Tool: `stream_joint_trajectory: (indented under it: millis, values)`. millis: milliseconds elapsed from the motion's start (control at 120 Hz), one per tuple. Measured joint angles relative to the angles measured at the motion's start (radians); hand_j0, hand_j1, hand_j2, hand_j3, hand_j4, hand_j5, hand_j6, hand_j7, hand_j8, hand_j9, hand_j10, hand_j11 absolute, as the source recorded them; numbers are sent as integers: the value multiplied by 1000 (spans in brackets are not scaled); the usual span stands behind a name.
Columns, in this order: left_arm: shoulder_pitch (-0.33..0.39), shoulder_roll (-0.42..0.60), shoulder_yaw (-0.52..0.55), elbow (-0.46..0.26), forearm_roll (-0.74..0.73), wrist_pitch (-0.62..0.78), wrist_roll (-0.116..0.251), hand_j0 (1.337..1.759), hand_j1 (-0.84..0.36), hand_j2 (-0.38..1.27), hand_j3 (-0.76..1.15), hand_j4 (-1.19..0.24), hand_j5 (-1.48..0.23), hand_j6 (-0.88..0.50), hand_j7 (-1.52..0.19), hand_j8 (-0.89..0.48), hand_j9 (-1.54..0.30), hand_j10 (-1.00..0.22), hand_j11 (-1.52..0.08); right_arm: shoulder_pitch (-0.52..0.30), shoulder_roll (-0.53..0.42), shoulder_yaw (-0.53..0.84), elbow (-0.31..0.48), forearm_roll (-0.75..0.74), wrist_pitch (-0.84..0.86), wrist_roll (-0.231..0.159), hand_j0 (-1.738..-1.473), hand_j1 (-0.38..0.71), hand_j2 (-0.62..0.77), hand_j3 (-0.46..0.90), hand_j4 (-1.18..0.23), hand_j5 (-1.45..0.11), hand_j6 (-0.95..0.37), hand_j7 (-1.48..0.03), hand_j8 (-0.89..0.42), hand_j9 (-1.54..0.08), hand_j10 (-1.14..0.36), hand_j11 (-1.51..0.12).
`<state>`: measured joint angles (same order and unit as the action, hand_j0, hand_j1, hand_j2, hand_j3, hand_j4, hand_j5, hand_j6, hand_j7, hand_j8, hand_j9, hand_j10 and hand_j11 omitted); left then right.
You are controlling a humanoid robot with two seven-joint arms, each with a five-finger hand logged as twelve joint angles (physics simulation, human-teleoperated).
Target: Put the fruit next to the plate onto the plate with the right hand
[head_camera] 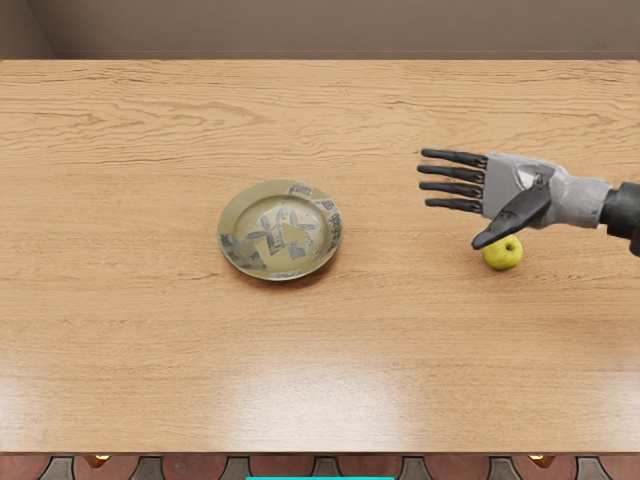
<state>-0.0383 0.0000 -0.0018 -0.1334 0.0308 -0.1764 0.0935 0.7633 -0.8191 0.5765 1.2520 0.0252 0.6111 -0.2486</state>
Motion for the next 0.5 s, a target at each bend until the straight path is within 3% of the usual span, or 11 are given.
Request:
stream_joint_trajectory:
  millis: [167,267,433,467,500]
  values:
    - [0,0,0,0,0,0,0,1658,69,47,0,-234,-304,-234,-304,-234,-304,-234,-304,-2,21,-3,-27,-20,0,0,-1658,-296,-8,0,-44,-59,-43,-59,-44,-59,-44,-59]
    - [0,0,0,0,0,0,0,1658,69,47,0,-234,-304,-234,-304,-234,-304,-234,-304,18,9,1,-4,-81,0,-1,-1658,-296,-8,0,-44,-59,-43,-59,-44,-59,-44,-59]
    - [0,0,0,0,0,0,0,1658,69,47,0,-234,-304,-234,-304,-234,-304,-234,-304,148,-133,-5,206,-220,-100,-8,-1658,-296,-8,0,-45,-59,-45,-59,-45,-59,-45,-59]
    - [0,0,0,0,0,0,0,1658,69,47,0,-234,-304,-234,-304,-234,-304,-234,-304,175,-170,-8,260,-248,-153,-33,-1658,-296,-8,0,-45,-59,-45,-59,-45,-59,-45,-59]
    - [0,0,0,0,0,0,0,1658,69,47,0,-234,-304,-234,-304,-234,-304,-234,-304,204,-200,-16,306,-279,-203,-83,-1658,-296,-8,0,-45,-59,-45,-59,-45,-59,-45,-59]
